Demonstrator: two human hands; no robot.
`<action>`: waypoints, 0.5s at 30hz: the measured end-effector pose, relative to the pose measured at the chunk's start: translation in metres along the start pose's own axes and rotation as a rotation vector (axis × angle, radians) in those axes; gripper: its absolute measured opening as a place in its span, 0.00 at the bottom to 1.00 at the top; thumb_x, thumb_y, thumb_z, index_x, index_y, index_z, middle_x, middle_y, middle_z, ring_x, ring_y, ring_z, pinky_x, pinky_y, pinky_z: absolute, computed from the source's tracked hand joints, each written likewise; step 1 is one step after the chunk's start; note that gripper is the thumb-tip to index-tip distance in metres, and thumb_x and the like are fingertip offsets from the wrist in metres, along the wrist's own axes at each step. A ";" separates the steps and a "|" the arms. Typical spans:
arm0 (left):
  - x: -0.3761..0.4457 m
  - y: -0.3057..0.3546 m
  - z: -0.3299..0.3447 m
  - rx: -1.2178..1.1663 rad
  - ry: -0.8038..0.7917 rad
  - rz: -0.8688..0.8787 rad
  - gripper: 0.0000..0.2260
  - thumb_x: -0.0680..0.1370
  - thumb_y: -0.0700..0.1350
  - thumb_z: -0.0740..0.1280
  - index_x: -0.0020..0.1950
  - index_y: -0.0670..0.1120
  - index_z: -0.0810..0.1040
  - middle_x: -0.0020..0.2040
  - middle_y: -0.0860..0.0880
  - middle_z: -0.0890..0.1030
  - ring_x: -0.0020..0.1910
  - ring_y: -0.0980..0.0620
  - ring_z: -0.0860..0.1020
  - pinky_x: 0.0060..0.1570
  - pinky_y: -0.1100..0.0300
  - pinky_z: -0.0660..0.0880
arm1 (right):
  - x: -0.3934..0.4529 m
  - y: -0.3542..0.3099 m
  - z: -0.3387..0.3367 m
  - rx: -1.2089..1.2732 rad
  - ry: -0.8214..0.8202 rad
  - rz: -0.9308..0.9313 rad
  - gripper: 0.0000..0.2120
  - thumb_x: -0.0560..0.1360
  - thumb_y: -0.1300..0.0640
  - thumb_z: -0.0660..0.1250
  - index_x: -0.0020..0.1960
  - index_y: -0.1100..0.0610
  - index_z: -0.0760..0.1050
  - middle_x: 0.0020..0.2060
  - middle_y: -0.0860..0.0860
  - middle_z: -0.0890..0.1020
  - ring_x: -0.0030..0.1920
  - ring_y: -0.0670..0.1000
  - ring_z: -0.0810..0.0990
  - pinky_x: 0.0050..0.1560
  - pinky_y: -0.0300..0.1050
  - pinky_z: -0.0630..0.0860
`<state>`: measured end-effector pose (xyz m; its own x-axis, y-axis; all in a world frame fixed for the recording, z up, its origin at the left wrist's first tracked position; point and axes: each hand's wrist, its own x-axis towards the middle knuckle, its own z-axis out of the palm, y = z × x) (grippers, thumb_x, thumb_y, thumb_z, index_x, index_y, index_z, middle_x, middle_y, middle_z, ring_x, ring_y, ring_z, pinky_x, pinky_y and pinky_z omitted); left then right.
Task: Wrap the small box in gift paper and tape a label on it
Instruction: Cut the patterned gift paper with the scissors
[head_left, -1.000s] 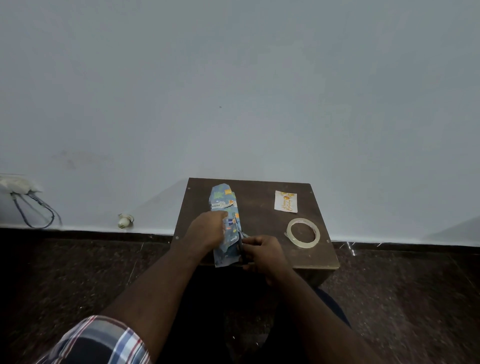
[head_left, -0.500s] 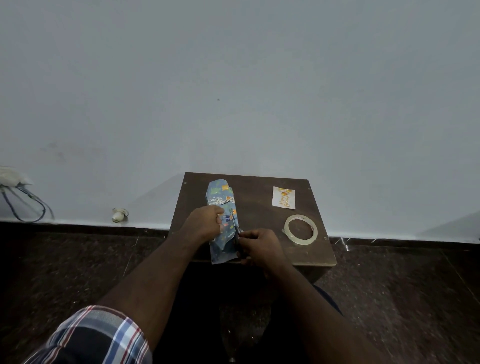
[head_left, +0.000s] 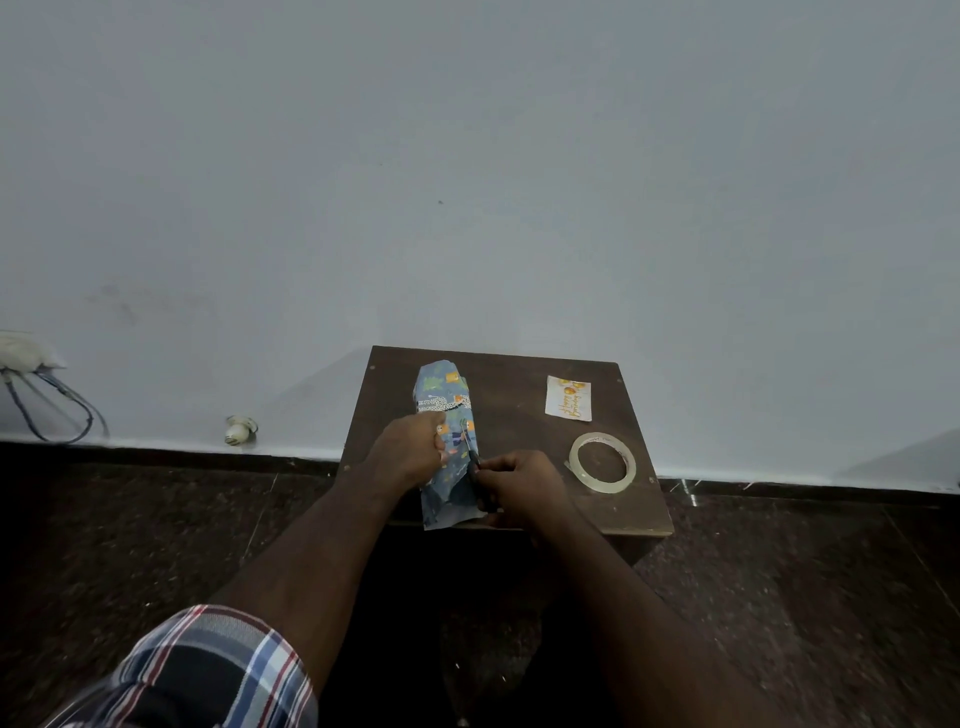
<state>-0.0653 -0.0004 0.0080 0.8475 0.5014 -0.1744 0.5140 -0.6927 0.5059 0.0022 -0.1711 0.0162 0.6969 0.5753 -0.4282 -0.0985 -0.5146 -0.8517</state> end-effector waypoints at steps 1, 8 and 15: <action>0.000 0.000 0.000 0.003 0.004 0.005 0.25 0.77 0.44 0.69 0.74 0.45 0.71 0.61 0.45 0.82 0.61 0.44 0.78 0.61 0.53 0.73 | 0.000 -0.002 -0.001 0.002 -0.004 0.006 0.04 0.76 0.56 0.73 0.46 0.55 0.86 0.36 0.56 0.85 0.34 0.52 0.82 0.42 0.54 0.85; 0.001 -0.001 0.001 0.013 -0.011 -0.003 0.27 0.78 0.47 0.70 0.77 0.45 0.68 0.64 0.46 0.81 0.63 0.46 0.77 0.63 0.55 0.72 | 0.000 -0.003 -0.002 -0.046 -0.008 0.009 0.06 0.77 0.57 0.71 0.51 0.56 0.86 0.42 0.57 0.86 0.36 0.52 0.83 0.38 0.47 0.84; -0.001 0.002 -0.001 0.036 0.002 0.007 0.23 0.79 0.44 0.68 0.74 0.44 0.71 0.60 0.45 0.82 0.58 0.45 0.78 0.57 0.53 0.74 | 0.005 -0.008 0.000 -0.012 -0.002 0.038 0.04 0.76 0.57 0.72 0.47 0.57 0.86 0.40 0.57 0.86 0.34 0.51 0.82 0.36 0.46 0.82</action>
<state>-0.0650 -0.0019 0.0096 0.8506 0.4979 -0.1691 0.5127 -0.7142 0.4764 0.0064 -0.1640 0.0203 0.6915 0.5562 -0.4610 -0.1165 -0.5440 -0.8310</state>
